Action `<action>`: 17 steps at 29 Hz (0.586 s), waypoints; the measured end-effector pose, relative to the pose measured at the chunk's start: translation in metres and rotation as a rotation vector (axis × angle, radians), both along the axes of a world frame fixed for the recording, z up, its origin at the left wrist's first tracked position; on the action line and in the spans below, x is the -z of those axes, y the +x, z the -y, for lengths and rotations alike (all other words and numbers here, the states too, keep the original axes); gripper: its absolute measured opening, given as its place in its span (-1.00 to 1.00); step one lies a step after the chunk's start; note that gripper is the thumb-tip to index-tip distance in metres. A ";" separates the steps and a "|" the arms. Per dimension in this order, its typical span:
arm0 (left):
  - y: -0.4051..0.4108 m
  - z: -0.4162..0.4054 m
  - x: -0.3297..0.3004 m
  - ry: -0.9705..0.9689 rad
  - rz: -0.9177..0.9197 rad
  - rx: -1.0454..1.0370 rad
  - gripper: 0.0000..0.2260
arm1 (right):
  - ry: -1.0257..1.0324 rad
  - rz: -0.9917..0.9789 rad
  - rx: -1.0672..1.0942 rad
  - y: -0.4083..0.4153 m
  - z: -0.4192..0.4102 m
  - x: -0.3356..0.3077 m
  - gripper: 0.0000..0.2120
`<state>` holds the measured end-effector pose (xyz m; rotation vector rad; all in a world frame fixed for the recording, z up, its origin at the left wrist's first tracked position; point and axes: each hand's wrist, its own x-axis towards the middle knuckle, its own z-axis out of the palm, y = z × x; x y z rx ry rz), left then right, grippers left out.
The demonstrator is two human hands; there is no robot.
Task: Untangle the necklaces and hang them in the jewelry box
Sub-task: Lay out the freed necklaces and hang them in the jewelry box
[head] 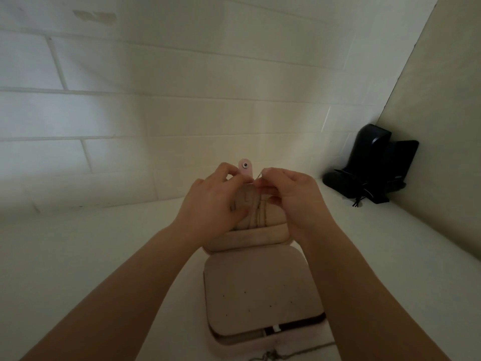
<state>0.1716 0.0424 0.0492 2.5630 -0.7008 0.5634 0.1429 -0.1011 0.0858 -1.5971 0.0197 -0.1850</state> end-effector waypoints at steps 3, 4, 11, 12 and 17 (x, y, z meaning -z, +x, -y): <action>0.002 -0.001 0.000 0.030 -0.042 -0.002 -0.48 | 0.105 -0.021 -0.097 0.001 0.003 -0.005 -0.82; 0.003 -0.001 0.000 0.042 -0.049 -0.003 -0.47 | 0.120 -0.010 -0.131 0.001 0.003 -0.008 -0.81; 0.013 -0.003 0.017 0.130 0.004 -0.015 -0.58 | 0.270 0.104 -0.319 0.006 0.000 -0.028 -0.75; 0.015 -0.004 0.021 0.124 0.006 -0.008 -0.57 | 0.279 0.113 -0.326 0.006 -0.001 -0.032 -0.76; 0.020 -0.007 0.033 0.172 -0.037 -0.008 -0.62 | 0.243 0.151 -0.355 0.009 -0.001 -0.051 -0.79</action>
